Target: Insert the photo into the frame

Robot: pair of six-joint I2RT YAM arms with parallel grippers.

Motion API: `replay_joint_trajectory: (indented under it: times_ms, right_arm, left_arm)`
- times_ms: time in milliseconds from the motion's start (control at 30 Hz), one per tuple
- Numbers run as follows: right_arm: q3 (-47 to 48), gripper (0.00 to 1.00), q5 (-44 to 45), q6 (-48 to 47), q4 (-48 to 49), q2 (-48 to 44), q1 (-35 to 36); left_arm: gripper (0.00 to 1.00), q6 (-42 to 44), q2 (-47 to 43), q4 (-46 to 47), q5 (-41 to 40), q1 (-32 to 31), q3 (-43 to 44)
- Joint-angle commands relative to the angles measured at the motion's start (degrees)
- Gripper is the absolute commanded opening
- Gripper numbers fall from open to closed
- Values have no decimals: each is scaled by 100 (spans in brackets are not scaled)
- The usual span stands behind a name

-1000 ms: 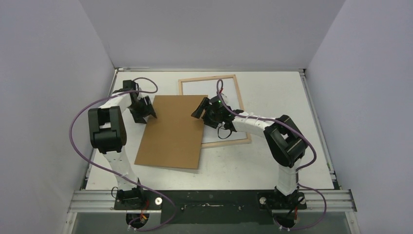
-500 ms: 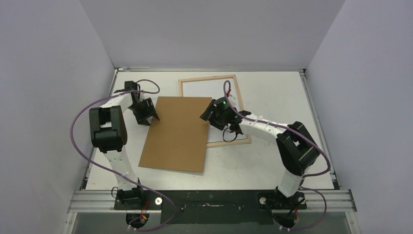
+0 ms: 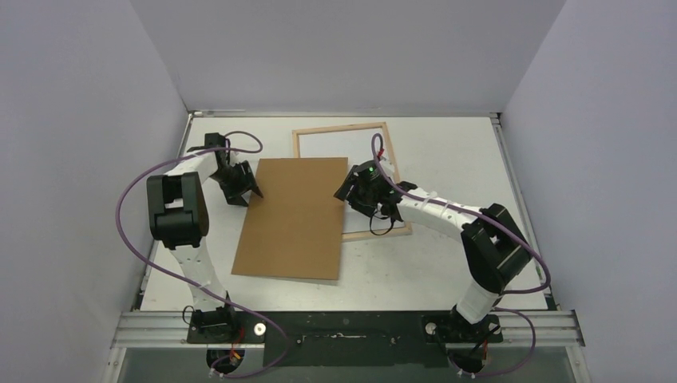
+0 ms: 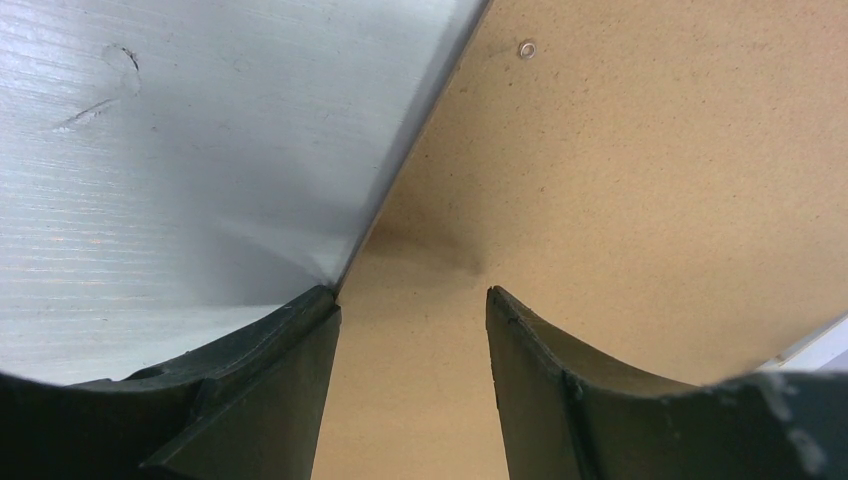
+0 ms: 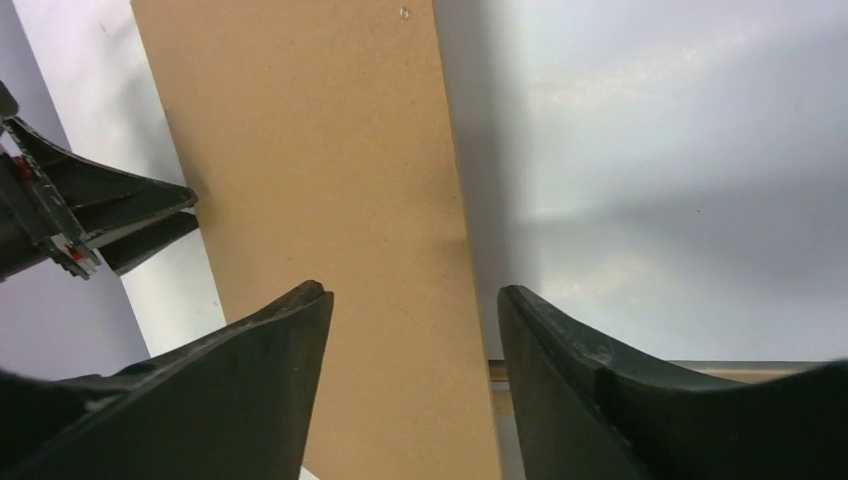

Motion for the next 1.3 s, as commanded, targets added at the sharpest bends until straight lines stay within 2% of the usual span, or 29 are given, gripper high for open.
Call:
replay_joint_trajectory:
  times_ms: [0,133,233,333,500,767,933,1100,1167,1233,1267]
  right_arm:
    - [-57,59,-112,-87,170,103,15]
    - [-78,57,-363,20,307,326,3]
    - [-107,66,-416,46,384,424,0]
    - [-41,69,-503,-6,436,515,15]
    - [-333,61,-1021,324,1521,693,9]
    - [-449,54,-1380,519,2202,876,9]
    - [-904,50,-1420,533,3436,664,0]
    - [-898,35,-1404,374,3644,483,1]
    - [-866,23,-1389,327,3639,419,2]
    - [-865,2,-1414,277,3686,347,1]
    - [-865,0,-1413,246,3697,306,0]
  left_arm:
    - [55,71,628,-340,-151,-112,-396]
    - [55,67,633,-359,-170,-111,-380]
    - [55,30,655,-378,-153,-114,-323]
    - [55,30,665,-388,-152,-111,-286]
    - [55,33,682,-415,-192,-111,-260]
    - [55,19,670,-405,-164,-111,-259]
    - [55,8,629,-418,-199,-103,-263]
    - [54,8,436,-488,-362,-89,-74]
    - [54,8,377,-532,-389,-84,-9]
    - [54,5,313,-552,-404,-82,2]
    - [55,1,268,-568,-418,-77,17]
